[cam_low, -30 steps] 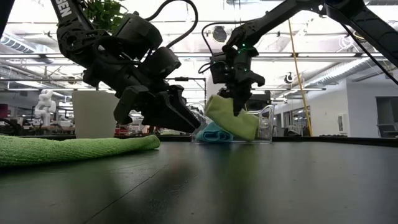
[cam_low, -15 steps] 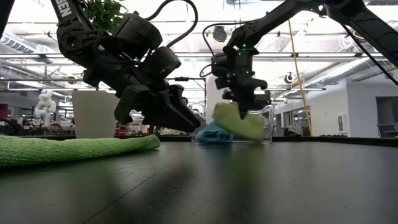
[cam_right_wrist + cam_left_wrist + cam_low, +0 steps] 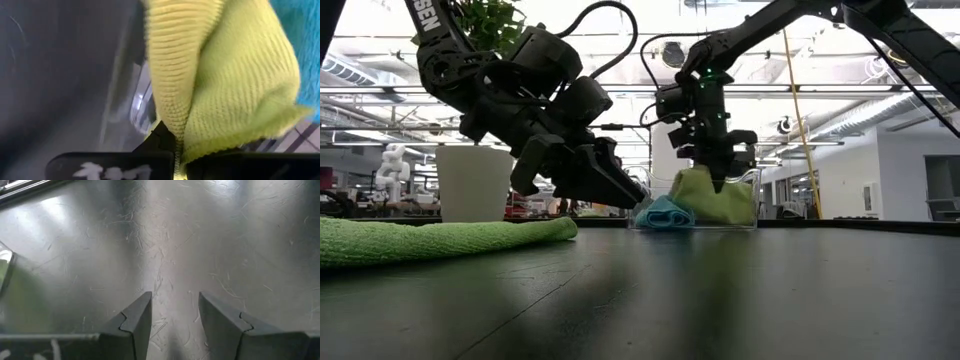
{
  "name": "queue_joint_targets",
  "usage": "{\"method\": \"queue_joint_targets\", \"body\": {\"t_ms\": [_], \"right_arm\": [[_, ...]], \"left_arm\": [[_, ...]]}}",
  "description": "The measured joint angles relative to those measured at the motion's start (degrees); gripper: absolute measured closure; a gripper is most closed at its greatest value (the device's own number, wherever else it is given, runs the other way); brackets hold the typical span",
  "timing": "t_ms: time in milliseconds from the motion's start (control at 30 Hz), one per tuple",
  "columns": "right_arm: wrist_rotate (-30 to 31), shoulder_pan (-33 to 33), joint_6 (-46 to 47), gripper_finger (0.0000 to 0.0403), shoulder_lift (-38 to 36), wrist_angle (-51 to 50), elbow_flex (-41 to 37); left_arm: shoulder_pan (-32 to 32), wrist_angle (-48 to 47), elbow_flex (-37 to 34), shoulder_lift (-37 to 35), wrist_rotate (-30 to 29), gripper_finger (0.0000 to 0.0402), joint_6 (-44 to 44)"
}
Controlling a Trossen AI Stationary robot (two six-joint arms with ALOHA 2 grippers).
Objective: Fold microfiber towels
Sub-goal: Put the folded light green microfiber cloth into the transparent bin
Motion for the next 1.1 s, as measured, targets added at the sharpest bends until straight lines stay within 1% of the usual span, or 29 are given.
{"method": "queue_joint_targets", "body": {"t_ms": [133,200,400,567,700,967,1100], "right_arm": [[-2.97,0.51,3.18,0.0401,0.02,3.91,0.00],[-4.54,0.77,3.14,0.0401,0.04,4.67,0.00],[-4.82,1.32,3.17,0.0401,0.04,4.83,0.00],[-4.12,1.67,6.28,0.0395,0.07,7.00,0.00],[-4.26,1.63,6.87,0.0369,0.09,7.17,0.00],[-5.09,1.84,9.09,0.0296,0.09,5.80,0.00],[-1.93,1.84,10.00,0.0275,0.09,5.16,0.00]], "left_arm": [[-0.13,0.00,0.00,0.00,0.09,0.0238,-0.01],[-0.24,-0.02,0.00,0.00,0.09,0.0238,-0.09],[-0.56,-0.42,0.00,0.00,0.20,0.0238,-0.36],[-0.55,-0.72,0.00,0.00,0.22,0.0238,-0.33],[-0.55,-0.79,0.00,0.00,0.22,0.0238,-0.31],[-0.55,-1.24,0.00,0.00,0.22,0.0238,-0.03],[-0.55,-1.22,0.00,0.00,0.22,0.0238,-0.05]]}}
